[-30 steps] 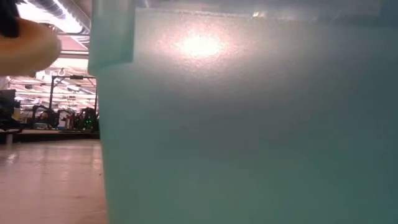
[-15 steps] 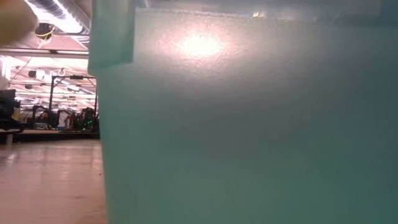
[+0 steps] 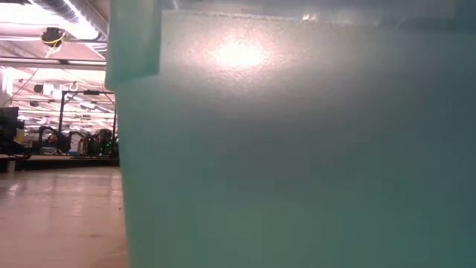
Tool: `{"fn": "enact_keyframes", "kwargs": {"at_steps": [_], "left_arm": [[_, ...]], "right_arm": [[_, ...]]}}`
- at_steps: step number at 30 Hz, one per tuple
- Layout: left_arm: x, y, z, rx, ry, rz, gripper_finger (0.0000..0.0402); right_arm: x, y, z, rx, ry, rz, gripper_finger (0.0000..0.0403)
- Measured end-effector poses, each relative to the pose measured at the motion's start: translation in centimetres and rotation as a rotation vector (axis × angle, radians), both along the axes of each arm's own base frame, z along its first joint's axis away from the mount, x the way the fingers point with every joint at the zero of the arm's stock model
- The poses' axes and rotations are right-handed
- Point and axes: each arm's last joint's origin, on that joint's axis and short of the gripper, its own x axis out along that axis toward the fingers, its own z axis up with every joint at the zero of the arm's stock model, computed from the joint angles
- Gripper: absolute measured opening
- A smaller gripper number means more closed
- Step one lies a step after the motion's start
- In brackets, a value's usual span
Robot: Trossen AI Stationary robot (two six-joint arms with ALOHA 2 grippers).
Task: Pick & Place Food Item
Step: Put the yellow donut into the black bin
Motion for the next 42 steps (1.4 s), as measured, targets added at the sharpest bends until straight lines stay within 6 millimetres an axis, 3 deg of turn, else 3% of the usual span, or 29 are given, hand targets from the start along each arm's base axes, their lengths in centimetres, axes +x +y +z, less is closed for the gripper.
{"fn": "enact_keyframes", "kwargs": {"at_steps": [11,21,42], "left_arm": [[-0.8,1.6,-4.3,0.136,0.108,0.052,0.0006],[0.8,1.6,-4.9,0.095,0.077,0.03,0.0006],[1.4,1.3,-5.5,0.076,0.117,0.002,0.0008]], "right_arm": [[-0.2,0.8,0.3,0.006,-0.029,0.04,0.0212],[-0.2,0.8,0.3,-0.004,-0.029,0.026,0.0212],[-0.2,0.8,0.3,-0.01,-0.029,0.026,0.0212]]}}
